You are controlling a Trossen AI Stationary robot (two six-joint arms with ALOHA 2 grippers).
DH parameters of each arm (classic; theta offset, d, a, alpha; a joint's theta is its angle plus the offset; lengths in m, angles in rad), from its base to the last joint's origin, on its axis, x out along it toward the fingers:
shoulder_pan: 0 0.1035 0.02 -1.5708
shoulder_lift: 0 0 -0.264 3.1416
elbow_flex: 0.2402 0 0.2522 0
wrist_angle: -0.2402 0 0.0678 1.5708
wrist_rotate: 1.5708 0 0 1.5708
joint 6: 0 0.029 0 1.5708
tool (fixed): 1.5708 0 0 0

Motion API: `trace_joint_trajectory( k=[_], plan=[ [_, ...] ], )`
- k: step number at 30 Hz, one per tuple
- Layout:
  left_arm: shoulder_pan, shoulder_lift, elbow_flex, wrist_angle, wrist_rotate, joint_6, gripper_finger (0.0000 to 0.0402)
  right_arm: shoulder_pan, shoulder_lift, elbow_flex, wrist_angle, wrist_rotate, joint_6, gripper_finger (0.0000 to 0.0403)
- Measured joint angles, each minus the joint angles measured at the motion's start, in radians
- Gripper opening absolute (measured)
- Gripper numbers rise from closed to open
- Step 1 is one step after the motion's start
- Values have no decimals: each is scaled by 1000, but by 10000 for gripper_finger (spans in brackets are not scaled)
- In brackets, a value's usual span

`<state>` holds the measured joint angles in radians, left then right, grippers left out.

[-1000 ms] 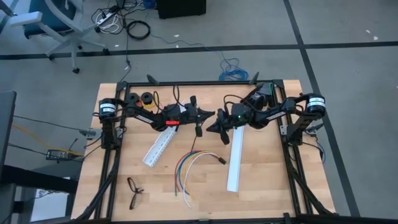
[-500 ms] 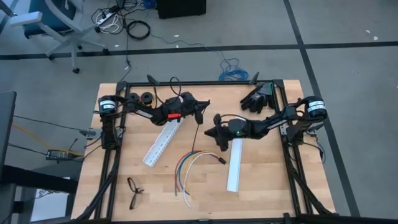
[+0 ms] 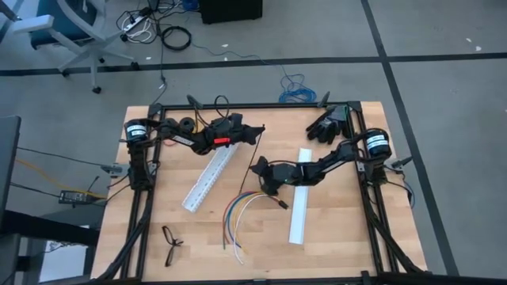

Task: Ziptie cables
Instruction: Wrap the cable wires together using the black zip tie

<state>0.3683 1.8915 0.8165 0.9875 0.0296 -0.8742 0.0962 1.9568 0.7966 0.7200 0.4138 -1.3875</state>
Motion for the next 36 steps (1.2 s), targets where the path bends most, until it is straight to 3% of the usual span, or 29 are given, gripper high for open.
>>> trace_joint_trajectory(
  k=[6, 15, 24, 33, 36],
  plan=[
    [-1, 0, 0, -12, 10, -31, 0, 35, -6, 2, 13, 41, -19, 118],
    [-7, 0, 0, -13, 28, -85, 0, 4, 2, 12, 13, -90, -95, 112],
    [-10, 0, 57, -15, 88, -103, 0, -29, 4, 80, -117, -207, -100, 107],
    [-10, 0, 90, -14, 98, -78, 1, -36, 5, 88, -157, -220, -61, 15],
    [-10, -1, 90, -20, 98, -32, 1, -41, 4, 88, -161, -202, 22, 5]
  ],
)
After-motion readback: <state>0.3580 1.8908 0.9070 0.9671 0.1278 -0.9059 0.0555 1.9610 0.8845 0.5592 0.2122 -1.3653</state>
